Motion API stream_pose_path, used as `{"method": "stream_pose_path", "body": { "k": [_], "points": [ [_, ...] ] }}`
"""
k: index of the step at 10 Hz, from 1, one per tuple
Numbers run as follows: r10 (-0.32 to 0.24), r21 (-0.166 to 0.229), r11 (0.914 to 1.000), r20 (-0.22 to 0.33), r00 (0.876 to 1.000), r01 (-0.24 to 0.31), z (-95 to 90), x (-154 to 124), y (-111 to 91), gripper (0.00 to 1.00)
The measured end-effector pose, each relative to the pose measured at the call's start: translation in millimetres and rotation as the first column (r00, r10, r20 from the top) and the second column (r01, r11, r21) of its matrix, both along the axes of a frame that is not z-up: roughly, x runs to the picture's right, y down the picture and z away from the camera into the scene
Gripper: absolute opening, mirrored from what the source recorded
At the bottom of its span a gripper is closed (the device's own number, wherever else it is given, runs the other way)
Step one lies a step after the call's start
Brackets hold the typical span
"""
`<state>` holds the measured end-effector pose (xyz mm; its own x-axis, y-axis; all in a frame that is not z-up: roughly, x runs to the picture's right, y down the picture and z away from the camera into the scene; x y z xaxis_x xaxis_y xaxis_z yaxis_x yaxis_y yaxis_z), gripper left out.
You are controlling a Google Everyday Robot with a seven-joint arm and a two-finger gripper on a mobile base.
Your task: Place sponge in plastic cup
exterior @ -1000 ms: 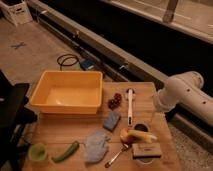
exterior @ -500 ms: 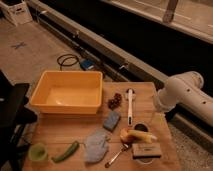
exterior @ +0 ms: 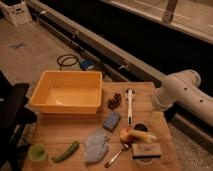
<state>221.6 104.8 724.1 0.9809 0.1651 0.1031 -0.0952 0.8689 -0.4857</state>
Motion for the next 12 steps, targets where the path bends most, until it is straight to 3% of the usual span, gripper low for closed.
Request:
{"method": "stream_pose_path", "body": {
  "k": [4, 6, 7, 9, 11, 12],
  "points": [
    [-0.112, -0.005, 0.9936, 0.098, 0.989, 0.113, 16.6, -51, -3, 0.8],
    [-0.195, 0.003, 0.9804, 0.173, 0.966, 0.197, 22.7, -75, -1, 0.8],
    [-0.254, 0.011, 0.9661, 0.215, 0.943, 0.258, 26.0, -91, 1, 0.8],
    [-0.394, 0.034, 0.9142, 0.308, 0.866, 0.404, 32.7, -120, 8, 0.8],
    [-0.462, 0.042, 0.8744, 0.376, 0.803, 0.483, 37.9, -139, 13, 0.8],
    [-0.473, 0.025, 0.8606, 0.41, 0.78, 0.509, 41.0, -146, 17, 0.8]
  ]
}}
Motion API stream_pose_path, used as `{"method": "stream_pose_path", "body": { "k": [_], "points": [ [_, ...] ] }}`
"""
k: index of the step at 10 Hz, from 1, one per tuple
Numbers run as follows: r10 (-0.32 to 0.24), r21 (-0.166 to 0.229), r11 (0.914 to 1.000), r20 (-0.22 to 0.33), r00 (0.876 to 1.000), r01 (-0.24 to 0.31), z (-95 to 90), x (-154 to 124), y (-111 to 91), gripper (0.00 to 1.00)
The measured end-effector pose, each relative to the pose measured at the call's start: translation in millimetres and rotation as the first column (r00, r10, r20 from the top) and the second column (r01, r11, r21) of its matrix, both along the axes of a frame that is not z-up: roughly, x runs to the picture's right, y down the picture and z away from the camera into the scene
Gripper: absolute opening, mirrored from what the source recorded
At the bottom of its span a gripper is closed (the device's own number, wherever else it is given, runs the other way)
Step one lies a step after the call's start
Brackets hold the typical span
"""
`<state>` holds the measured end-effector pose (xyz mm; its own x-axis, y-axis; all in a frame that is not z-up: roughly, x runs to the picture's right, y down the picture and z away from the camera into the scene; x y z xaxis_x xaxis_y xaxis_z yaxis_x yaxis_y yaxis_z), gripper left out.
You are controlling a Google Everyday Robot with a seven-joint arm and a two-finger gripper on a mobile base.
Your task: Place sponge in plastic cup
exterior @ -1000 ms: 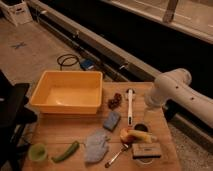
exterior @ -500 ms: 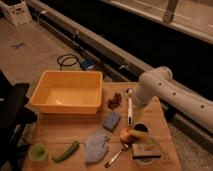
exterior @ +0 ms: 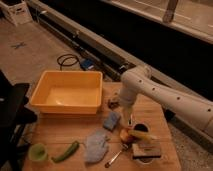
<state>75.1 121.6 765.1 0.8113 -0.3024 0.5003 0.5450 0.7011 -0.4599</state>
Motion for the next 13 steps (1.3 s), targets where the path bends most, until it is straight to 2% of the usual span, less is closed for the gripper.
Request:
{"method": "stream_pose_path", "body": {
  "k": [1, 6, 9, 11, 13],
  "points": [
    [-0.027, -0.024, 0.9994, 0.016, 1.0, 0.027, 1.1, -5, 4, 0.8],
    [-0.036, -0.025, 0.999, 0.016, 0.999, 0.036, 2.2, -3, 6, 0.8],
    [-0.086, -0.004, 0.9963, 0.063, 0.994, 0.086, 20.5, -34, 9, 0.8],
    [-0.109, -0.012, 0.9938, 0.088, 0.99, 0.11, 39.5, -56, 19, 0.8],
    [-0.117, -0.034, 0.9922, 0.094, 0.989, 0.12, 51.0, -56, 29, 0.8]
  ]
}}
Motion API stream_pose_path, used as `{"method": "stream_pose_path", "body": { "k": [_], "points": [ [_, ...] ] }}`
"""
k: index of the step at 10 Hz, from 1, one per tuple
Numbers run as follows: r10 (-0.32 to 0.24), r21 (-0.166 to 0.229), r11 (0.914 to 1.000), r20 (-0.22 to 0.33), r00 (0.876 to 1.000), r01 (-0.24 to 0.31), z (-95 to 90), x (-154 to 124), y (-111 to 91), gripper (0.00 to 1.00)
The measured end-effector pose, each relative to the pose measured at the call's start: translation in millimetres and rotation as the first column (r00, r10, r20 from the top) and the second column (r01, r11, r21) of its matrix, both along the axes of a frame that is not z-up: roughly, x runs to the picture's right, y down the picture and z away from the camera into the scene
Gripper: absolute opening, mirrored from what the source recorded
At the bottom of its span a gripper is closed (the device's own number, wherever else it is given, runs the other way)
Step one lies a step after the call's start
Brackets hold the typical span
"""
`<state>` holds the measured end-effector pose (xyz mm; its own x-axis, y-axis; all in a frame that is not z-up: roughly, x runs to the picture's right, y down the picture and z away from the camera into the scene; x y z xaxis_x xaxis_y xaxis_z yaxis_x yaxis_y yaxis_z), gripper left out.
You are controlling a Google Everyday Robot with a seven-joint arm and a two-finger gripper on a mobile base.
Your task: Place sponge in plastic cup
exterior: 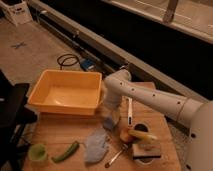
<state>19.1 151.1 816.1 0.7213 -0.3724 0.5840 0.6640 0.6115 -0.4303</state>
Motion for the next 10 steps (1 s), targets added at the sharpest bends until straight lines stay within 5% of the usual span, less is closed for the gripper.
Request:
{"method": "stream_pose_path", "body": {
  "k": [10],
  "points": [
    [0.024, -0.074, 0.9969, -0.022, 0.999, -0.026, 23.4, 14, 26, 0.8]
  ]
}}
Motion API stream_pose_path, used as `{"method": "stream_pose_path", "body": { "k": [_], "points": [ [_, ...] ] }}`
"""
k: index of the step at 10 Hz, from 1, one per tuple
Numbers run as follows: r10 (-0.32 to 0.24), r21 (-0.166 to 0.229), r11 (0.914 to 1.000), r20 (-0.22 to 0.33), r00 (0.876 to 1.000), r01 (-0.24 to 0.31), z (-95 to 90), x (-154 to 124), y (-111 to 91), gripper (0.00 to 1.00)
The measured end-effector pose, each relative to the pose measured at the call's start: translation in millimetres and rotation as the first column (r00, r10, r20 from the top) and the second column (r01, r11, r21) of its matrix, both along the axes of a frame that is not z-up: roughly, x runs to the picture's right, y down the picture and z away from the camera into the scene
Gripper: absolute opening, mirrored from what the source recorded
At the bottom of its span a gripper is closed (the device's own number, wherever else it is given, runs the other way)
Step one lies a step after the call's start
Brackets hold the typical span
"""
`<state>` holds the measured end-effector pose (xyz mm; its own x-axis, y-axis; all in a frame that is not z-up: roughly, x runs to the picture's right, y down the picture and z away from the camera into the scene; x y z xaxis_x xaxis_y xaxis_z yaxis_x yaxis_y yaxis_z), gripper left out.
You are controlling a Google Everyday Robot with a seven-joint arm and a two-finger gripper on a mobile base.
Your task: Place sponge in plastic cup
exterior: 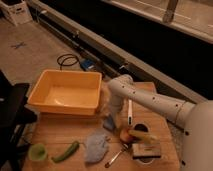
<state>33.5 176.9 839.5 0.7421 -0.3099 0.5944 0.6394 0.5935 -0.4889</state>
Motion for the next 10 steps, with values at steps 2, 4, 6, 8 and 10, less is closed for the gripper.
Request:
{"method": "stream_pose_path", "body": {
  "k": [2, 4, 6, 8, 10],
  "points": [
    [0.017, -0.019, 0.9997, 0.003, 1.0, -0.016, 5.4, 0, 6, 0.8],
    [0.033, -0.034, 0.9989, -0.003, 0.999, -0.033, 10.2, 4, 11, 0.8],
    [0.04, -0.032, 0.9987, -0.002, 0.999, -0.04, 11.9, 5, 15, 0.72],
    [0.058, -0.018, 0.9981, -0.001, 0.998, -0.058, 11.3, 7, 17, 0.49],
    [0.06, -0.02, 0.998, 0.001, 0.998, -0.06, 11.8, 5, 17, 0.31]
  ]
}}
